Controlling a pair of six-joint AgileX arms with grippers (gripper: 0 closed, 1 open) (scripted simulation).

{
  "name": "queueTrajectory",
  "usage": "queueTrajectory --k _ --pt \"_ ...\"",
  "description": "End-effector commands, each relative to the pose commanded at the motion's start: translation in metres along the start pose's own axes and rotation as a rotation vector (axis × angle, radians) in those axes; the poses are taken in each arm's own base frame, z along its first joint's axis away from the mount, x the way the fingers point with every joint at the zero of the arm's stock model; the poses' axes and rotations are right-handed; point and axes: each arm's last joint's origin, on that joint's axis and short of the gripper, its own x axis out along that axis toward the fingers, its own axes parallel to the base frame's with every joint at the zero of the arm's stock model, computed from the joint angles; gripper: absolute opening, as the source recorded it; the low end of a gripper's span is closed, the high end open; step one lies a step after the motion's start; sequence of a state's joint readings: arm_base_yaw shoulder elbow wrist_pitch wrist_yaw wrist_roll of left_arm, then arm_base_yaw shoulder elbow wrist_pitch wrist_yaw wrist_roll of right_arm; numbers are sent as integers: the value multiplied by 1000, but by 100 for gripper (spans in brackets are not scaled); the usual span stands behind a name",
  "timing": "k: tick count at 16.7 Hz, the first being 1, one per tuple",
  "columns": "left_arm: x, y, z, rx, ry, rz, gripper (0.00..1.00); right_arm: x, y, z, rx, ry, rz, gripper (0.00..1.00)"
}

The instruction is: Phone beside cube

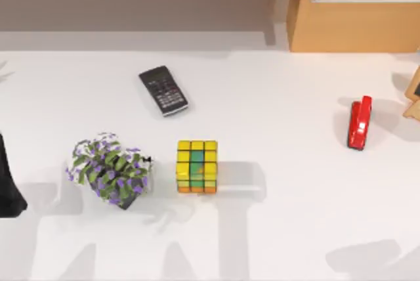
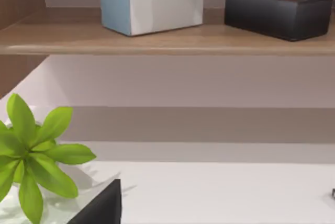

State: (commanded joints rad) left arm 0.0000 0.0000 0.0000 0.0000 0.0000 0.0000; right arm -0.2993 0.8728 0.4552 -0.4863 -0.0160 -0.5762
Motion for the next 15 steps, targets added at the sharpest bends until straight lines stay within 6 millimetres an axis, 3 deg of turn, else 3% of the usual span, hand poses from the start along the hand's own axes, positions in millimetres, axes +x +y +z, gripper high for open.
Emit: queueTrajectory --k 6,10,15 --pt "0 0 0 0 0 0 100 49 -42 3 -146 406 288 100" --pt "0 0 0 0 0 0 100 66 -61 1 -190 492 403 100" --pt "0 0 0 0 0 0 100 68 -63 1 -196 500 417 100"
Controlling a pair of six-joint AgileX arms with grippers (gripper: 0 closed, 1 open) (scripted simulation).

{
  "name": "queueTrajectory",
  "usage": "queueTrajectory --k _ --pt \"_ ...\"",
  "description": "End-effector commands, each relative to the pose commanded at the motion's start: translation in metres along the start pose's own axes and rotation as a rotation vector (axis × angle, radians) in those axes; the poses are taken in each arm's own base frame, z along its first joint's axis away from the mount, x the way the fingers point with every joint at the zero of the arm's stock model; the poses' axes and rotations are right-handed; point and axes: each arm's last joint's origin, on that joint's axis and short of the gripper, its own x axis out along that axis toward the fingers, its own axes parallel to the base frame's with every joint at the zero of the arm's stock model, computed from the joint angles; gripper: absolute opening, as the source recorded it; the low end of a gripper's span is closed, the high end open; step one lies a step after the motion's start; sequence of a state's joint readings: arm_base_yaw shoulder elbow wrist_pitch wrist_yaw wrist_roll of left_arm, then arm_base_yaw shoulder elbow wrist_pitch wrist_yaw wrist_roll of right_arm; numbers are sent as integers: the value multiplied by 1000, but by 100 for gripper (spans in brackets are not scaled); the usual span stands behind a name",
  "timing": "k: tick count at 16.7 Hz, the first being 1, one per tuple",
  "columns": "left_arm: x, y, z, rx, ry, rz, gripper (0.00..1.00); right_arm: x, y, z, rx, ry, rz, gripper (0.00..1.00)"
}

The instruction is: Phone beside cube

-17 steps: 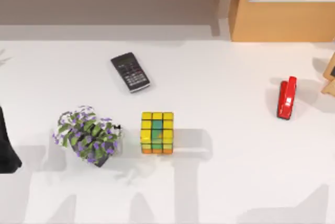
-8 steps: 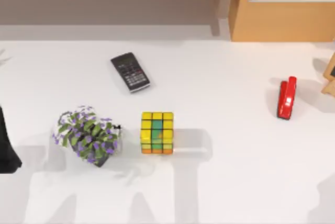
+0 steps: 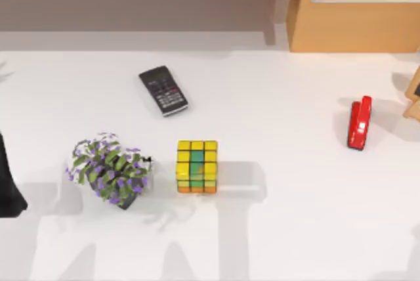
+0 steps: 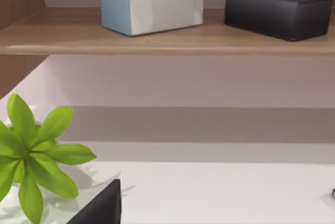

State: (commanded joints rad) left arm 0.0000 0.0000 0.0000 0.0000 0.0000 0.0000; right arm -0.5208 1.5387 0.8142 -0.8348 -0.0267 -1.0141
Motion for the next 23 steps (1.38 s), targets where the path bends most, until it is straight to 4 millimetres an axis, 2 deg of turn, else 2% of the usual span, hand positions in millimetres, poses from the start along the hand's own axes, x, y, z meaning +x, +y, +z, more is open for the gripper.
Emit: queueTrajectory --k 3,9,13,23 --pt "0 0 0 0 0 0 100 5 1 0 0 1 2 100" --pt "0 0 0 0 0 0 100 39 0 0 0 -1 -1 100" --pt "0 0 0 0 0 0 100 40 0 0 0 0 0 100" --pt "0 0 0 0 0 0 100 40 0 0 0 0 0 25"
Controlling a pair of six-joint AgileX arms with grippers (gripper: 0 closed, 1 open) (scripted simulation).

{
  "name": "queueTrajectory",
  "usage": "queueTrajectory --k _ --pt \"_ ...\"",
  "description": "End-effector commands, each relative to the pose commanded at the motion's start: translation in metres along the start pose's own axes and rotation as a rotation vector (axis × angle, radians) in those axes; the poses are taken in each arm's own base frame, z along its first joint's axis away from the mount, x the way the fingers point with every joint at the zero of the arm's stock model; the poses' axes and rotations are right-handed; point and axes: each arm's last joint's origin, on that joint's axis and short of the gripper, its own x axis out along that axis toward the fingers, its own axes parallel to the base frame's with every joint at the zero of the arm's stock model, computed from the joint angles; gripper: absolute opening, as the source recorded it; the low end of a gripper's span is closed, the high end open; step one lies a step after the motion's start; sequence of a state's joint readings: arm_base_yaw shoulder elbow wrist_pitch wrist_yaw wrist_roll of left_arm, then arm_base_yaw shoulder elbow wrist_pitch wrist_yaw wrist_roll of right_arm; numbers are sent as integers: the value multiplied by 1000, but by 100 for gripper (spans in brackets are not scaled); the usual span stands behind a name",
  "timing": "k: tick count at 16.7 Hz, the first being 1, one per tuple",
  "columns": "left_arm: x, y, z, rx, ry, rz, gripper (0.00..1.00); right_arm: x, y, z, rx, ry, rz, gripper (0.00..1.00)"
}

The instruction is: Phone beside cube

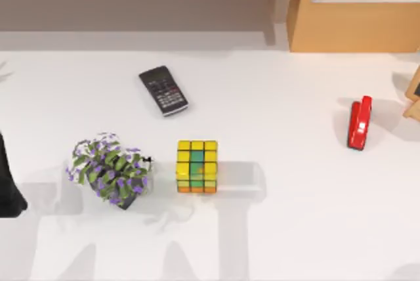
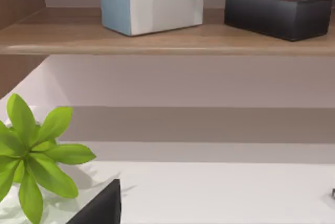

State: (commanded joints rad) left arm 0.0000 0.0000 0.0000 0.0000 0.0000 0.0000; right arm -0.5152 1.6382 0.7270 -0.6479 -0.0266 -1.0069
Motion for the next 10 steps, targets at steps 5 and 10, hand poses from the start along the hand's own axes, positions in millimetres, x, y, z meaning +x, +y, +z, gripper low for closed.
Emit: queueTrajectory --k 5,10 --pt "0 0 0 0 0 0 100 0 0 0 0 0 0 0" --pt "0 0 0 0 0 0 100 0 0 0 0 0 0 0"
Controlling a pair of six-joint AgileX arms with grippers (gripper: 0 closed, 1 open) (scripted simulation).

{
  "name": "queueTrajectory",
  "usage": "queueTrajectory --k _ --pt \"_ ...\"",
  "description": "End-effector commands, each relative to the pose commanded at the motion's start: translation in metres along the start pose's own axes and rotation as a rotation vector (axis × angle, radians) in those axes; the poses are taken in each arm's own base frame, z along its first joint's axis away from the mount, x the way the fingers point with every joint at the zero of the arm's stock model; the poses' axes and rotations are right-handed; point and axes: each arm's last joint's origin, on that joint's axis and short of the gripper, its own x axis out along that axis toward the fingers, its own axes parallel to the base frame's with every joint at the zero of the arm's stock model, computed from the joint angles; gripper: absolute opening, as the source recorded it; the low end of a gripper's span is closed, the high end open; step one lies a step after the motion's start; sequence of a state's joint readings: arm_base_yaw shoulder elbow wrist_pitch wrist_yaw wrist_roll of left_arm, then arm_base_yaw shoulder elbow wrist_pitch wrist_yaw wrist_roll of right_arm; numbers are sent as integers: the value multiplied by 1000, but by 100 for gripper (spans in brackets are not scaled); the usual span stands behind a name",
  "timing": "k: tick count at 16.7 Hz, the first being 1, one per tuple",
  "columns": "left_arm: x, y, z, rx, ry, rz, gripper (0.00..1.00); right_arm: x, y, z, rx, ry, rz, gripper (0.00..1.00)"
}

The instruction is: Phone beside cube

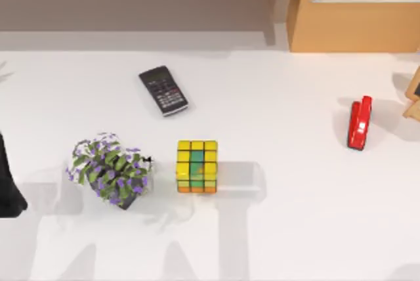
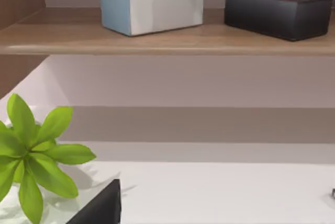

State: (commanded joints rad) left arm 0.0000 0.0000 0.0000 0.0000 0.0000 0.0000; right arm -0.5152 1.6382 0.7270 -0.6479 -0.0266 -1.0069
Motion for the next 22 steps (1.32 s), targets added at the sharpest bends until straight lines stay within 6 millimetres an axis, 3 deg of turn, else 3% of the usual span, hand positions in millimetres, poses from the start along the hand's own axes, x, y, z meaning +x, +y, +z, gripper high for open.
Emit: queueTrajectory --k 9,14,18,22 --pt "0 0 0 0 0 0 100 -27 0 1 7 -7 -4 0" --pt "0 0 0 0 0 0 100 -30 0 2 16 -14 -8 0" --pt "0 0 0 0 0 0 100 -67 -10 18 116 -106 -53 0" --pt "0 0 0 0 0 0 100 -135 -18 58 213 -273 -146 0"
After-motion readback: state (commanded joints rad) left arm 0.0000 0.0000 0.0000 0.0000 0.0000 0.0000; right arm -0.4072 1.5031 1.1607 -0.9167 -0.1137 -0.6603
